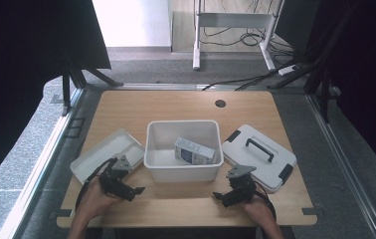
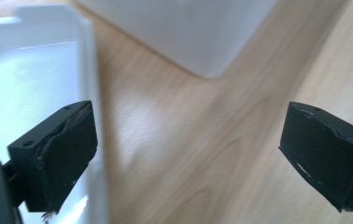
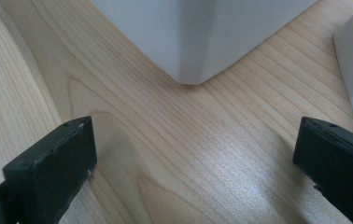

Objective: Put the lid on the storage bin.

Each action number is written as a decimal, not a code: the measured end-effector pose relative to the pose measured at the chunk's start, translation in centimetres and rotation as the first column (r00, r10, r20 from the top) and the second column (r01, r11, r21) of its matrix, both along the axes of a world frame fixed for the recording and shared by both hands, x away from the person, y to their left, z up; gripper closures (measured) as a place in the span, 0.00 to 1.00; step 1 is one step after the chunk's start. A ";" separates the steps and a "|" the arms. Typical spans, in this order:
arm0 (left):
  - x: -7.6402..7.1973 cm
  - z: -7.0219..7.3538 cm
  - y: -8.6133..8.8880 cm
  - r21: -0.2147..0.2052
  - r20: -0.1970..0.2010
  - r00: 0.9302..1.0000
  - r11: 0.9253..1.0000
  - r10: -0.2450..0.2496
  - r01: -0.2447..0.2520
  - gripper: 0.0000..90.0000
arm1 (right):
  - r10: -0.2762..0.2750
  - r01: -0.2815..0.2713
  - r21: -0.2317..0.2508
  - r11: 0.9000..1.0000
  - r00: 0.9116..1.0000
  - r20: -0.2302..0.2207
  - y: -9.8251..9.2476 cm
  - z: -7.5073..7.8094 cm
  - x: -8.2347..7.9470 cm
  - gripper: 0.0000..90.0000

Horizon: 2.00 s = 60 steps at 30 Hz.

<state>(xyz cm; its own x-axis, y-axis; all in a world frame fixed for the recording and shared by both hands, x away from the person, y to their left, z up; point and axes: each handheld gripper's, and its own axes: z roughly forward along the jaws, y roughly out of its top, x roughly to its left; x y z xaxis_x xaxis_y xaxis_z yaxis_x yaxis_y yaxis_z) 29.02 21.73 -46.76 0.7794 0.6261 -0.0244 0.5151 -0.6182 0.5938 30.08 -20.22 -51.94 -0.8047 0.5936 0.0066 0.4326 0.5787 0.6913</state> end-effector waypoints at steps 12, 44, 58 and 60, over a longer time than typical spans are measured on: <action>3.3 2.5 3.9 0.037 -0.005 0.996 0.995 0.088 -0.088 0.18 | 0.000 0.000 0.000 1.000 1.000 0.000 0.0 0.0 0.0 0.00; 9.9 -1.1 6.7 0.321 -0.256 0.955 0.945 0.147 -0.059 0.97 | -0.002 0.002 -0.001 1.000 1.000 0.001 0.0 0.0 0.0 0.00; 10.5 1.7 6.3 0.343 -0.256 0.965 0.939 0.058 0.035 0.99 | -0.002 0.002 -0.001 1.000 1.000 0.000 0.0 0.0 0.0 0.00; 10.4 2.5 6.5 0.347 -0.249 0.967 0.937 0.045 0.046 0.99 | -0.002 0.002 -0.001 1.000 1.000 0.000 0.0 0.0 0.0 0.00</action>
